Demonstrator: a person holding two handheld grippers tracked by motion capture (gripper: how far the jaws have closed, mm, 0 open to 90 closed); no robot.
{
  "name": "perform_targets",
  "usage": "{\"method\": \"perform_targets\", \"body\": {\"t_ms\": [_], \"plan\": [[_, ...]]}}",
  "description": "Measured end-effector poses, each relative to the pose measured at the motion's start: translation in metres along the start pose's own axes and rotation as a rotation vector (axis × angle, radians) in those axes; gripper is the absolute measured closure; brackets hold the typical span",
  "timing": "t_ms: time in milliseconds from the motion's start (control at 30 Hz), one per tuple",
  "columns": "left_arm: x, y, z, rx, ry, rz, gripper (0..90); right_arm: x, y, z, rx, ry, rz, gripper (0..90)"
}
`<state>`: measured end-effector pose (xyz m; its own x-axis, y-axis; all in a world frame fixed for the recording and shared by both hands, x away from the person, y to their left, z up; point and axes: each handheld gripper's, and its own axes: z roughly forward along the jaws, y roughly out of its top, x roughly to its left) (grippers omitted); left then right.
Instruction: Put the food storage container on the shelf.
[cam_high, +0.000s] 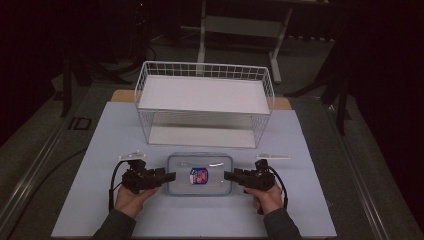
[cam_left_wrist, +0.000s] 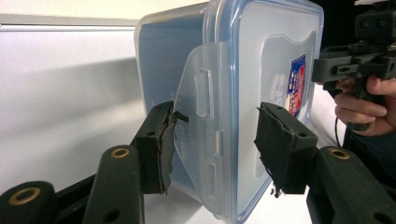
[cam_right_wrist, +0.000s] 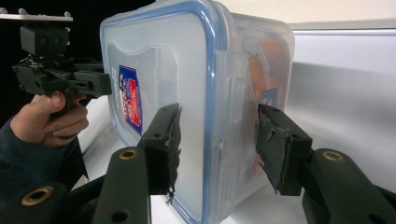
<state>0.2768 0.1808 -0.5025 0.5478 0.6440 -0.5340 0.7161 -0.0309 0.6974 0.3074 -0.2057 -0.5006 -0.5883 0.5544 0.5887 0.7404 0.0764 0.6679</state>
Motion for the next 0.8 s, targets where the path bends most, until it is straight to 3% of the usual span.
{"method": "perform_targets", "body": {"t_ms": [100,800], "plan": [[0.001,0.000,-0.001,-0.009,-0.006,-0.006,47.9,0.002,0.000,0.000,-0.001,-0.004,-0.004,51.2],[-0.020,0.012,-0.019,-0.103,-0.008,0.065,48.2,0.028,0.014,-0.019,-0.072,-0.013,-0.116,51.5]]}}
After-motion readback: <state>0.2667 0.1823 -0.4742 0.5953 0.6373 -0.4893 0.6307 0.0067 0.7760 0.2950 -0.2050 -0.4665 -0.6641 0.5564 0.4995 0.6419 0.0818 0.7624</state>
